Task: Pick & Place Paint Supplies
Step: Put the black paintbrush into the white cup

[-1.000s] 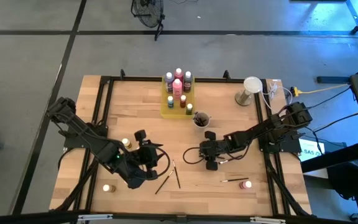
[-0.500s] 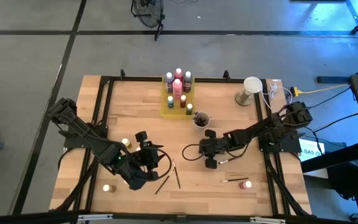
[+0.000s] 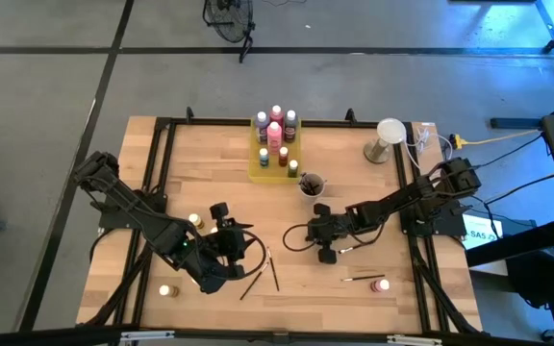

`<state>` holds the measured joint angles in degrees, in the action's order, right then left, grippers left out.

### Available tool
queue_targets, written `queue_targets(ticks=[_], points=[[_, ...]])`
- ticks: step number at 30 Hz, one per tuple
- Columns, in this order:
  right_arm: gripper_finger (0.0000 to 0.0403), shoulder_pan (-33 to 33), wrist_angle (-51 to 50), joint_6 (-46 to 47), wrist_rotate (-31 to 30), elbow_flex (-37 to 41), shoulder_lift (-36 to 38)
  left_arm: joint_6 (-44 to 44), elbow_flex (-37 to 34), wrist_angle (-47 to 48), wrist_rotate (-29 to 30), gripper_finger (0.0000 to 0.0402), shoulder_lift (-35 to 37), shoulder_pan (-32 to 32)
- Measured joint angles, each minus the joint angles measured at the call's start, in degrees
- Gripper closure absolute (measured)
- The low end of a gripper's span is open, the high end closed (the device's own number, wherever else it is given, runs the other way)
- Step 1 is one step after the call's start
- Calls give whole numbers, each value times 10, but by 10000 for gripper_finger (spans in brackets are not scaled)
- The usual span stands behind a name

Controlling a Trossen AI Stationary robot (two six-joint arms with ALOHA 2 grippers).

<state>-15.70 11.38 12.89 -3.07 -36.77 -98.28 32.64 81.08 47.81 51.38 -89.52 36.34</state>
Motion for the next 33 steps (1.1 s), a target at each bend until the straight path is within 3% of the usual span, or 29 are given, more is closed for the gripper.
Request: queue_targets(ticks=[14, 25, 33], points=[[403, -46, 76, -100, 20, -20, 28, -19, 0, 0, -5, 258, 0, 0], [403, -118, 31, -110, 16, -142, 100, -19, 0, 0, -21, 258, 0, 0], [403, -188, -16, -151, -70, -181, 182, -18, 0, 2, -22, 258, 0, 0]])
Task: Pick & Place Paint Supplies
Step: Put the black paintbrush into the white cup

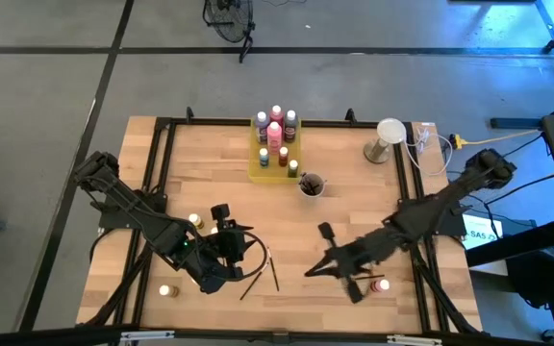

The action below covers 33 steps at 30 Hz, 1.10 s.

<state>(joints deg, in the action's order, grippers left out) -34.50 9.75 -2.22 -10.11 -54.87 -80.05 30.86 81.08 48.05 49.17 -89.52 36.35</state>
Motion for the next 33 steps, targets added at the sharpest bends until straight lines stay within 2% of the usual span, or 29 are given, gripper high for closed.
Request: queue_targets(ticks=[5, 7, 12, 16, 18, 21, 25, 29, 33], points=[[403, -48, -6, -78, -111, 0, 57, 12, -9, -4, 0, 258, 0, 0], [403, -62, 31, -117, -159, 2, 64, 14, -21, -6, 0, 258, 0, 0], [403, -80, 230, -277, -172, 51, 62, 14, -62, -35, -1, 258, 0, 0], [403, -57, 405, -353, -223, 116, 63, 14, -82, -48, -2, 258, 0, -1], [403, -31, 493, -364, -229, 156, 63, 14, -85, -50, -7, 258, 0, -1], [403, 25, 616, -332, -200, 224, 63, 21, -85, -51, -13, 258, 0, 0], [403, 130, 727, -215, -104, 308, 63, 29, -85, -50, -13, 258, 0, 8], [403, 244, 753, -61, -3, 354, 63, 30, -85, -51, -13, 258, 0, 18], [403, 310, 751, 6, 38, 376, 53, 30, -85, -56, -8, 258, 0, 22]])
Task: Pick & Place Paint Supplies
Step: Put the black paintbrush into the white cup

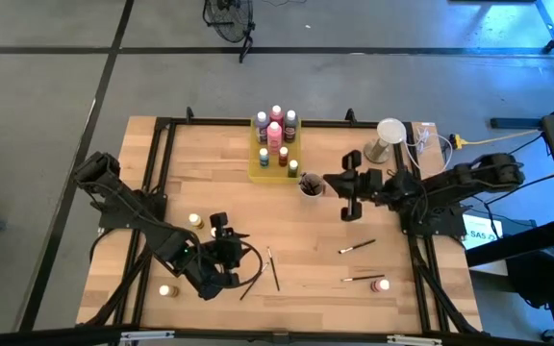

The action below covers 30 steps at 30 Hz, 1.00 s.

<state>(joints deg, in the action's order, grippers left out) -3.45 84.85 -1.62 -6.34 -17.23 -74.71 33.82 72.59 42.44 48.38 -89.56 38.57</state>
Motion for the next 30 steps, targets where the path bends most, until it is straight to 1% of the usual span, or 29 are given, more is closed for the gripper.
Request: queue_targets(ticks=[3, 13, 15, 18, 21, 27, 30], points=[[403, 19, -1, -1, 25, 6, -16, -4, 0, -4, 1, 258, 0, -1], [403, 76, 3, 13, 28, 6, -63, 4, 0, -7, 0, 258, 0, 0], [403, 91, 9, 22, 43, 6, -78, 8, 0, -7, -2, 258, 0, 0], [403, 111, 50, 43, 79, 6, -111, 9, 0, -7, -7, 258, 0, 0], [403, 125, 50, 56, 85, 2, -135, 10, 0, -7, -9, 258, 0, 0], [403, 136, 50, 64, 111, -21, -174, 10, 0, -7, -9, 258, 0, 0], [403, 137, 50, 64, 100, -25, -184, 10, 0, -7, -10, 258, 0, 0]])
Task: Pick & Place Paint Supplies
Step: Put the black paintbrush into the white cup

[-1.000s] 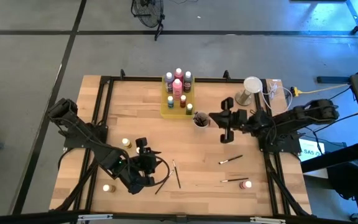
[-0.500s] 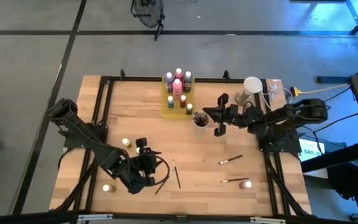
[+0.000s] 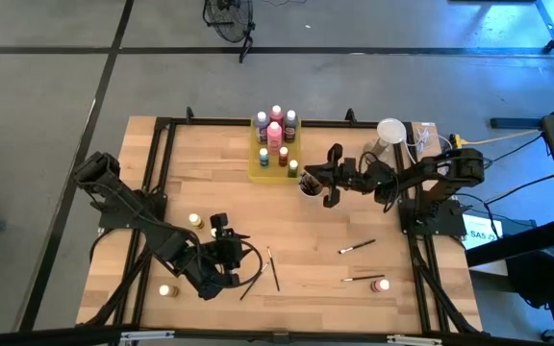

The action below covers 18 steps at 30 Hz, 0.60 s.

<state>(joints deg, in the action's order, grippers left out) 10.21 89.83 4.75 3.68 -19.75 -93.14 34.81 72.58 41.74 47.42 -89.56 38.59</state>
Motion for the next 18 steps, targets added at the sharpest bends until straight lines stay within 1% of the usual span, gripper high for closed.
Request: queue_targets(ticks=[4, 9, 18], points=[[403, 0, 0, 4, -35, 0, -7, 0, 0, 0, 0, 258, 0, 0], [401, 2, -5, 4, -35, 1, -7, 0, 0, 0, -1, 258, 0, 0], [380, 4, -52, -10, -36, 1, -7, 10, 0, 0, -12, 258, 0, 4]])
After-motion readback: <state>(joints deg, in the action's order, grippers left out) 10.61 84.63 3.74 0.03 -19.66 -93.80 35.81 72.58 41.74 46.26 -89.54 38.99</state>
